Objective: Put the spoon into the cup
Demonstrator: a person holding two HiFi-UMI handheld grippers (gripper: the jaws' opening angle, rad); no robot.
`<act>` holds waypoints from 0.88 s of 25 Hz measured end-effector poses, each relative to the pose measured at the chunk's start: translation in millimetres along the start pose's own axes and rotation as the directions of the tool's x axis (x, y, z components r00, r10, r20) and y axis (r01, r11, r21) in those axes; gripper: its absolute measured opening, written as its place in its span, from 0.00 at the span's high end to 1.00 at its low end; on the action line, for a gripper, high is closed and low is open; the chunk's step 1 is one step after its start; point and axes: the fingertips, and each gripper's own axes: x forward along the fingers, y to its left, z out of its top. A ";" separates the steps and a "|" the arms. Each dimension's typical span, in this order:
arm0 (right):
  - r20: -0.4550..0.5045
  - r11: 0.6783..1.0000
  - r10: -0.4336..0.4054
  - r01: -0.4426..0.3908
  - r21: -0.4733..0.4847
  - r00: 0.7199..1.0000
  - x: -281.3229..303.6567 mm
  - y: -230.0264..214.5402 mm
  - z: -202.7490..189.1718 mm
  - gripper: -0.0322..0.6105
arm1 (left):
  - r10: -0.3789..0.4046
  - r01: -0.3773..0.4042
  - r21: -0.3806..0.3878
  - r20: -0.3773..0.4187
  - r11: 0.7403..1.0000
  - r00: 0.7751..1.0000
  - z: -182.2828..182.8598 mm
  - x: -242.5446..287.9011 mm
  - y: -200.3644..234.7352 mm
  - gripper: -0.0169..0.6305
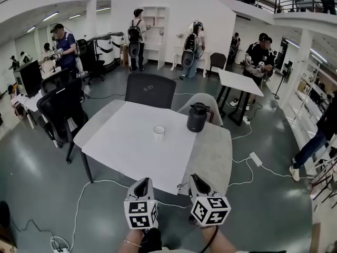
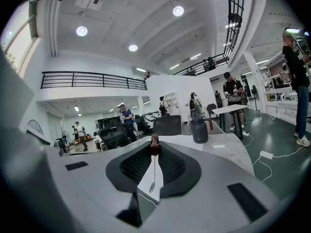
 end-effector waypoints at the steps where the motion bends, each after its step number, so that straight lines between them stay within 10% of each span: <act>1: -0.001 1.000 -0.005 0.005 0.003 1.000 5.6 -3.5 1.6 0.85 | -0.002 0.002 -0.001 -0.002 1.000 1.000 0.8 7.3 1.2 0.95; 22: 0.079 0.997 -0.072 0.070 0.022 0.994 191.2 -28.4 78.1 0.85 | -0.067 0.065 0.025 0.057 0.998 0.996 85.1 192.6 84.5 0.95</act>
